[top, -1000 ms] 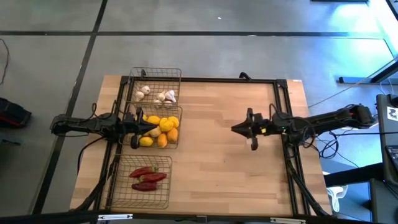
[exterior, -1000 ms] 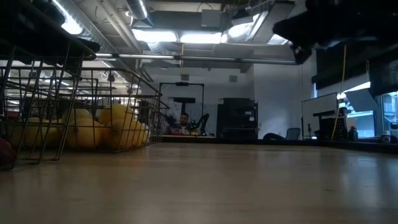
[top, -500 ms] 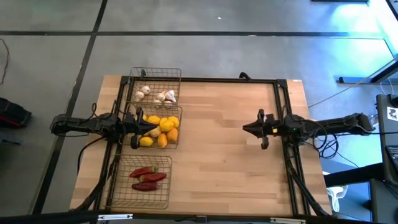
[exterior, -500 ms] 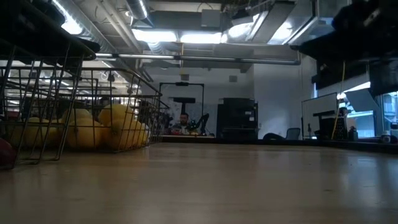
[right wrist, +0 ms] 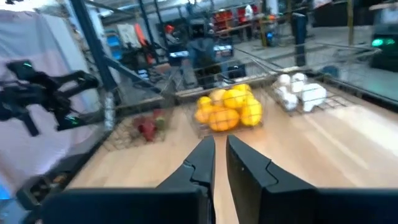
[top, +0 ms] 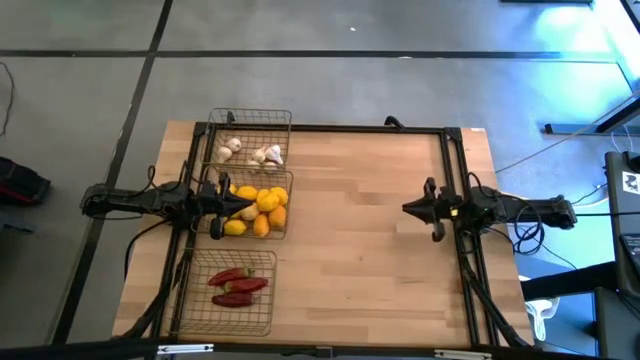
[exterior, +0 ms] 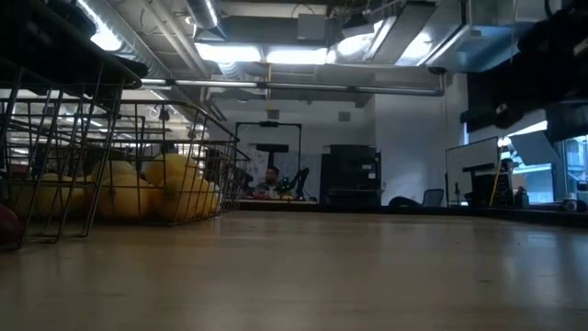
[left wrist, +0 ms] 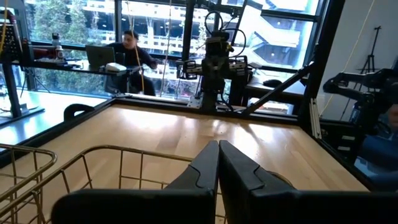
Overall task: Sort produce into baskets
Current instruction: Return to Home Position
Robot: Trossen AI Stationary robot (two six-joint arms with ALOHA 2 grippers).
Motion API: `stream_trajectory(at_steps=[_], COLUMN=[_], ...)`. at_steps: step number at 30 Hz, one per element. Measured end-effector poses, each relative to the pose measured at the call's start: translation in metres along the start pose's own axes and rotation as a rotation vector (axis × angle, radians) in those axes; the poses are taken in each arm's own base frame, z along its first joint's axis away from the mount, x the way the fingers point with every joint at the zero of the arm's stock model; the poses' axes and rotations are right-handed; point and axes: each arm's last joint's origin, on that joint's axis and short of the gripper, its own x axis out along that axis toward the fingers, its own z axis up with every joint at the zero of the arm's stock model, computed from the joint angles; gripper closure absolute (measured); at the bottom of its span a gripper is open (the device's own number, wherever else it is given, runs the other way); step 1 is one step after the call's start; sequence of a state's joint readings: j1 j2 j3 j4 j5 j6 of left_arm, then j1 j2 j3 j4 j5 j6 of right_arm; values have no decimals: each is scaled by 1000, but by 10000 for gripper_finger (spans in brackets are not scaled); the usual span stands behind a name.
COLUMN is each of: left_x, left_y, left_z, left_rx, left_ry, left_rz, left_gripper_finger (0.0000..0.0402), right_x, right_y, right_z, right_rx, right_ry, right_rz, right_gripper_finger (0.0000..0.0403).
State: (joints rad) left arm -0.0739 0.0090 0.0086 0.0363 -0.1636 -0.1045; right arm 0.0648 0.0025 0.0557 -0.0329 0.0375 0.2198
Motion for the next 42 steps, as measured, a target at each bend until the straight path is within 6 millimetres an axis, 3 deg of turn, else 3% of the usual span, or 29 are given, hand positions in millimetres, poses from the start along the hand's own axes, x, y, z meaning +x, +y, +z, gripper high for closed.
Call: stream_trajectory(at_steps=[10,42], left_x=[0,0], left_y=[0,0], left_z=[0,0], left_rx=[0,0], left_ry=[0,-1], left_rz=[0,0], left_gripper_finger=[396,396], right_x=[5,5], right_y=[-4,-4], right_z=[-9,-10], right_rx=[-42,-42], right_ry=[-12,-15], right_rz=[-70,-74], right_gripper_finger=[363,363])
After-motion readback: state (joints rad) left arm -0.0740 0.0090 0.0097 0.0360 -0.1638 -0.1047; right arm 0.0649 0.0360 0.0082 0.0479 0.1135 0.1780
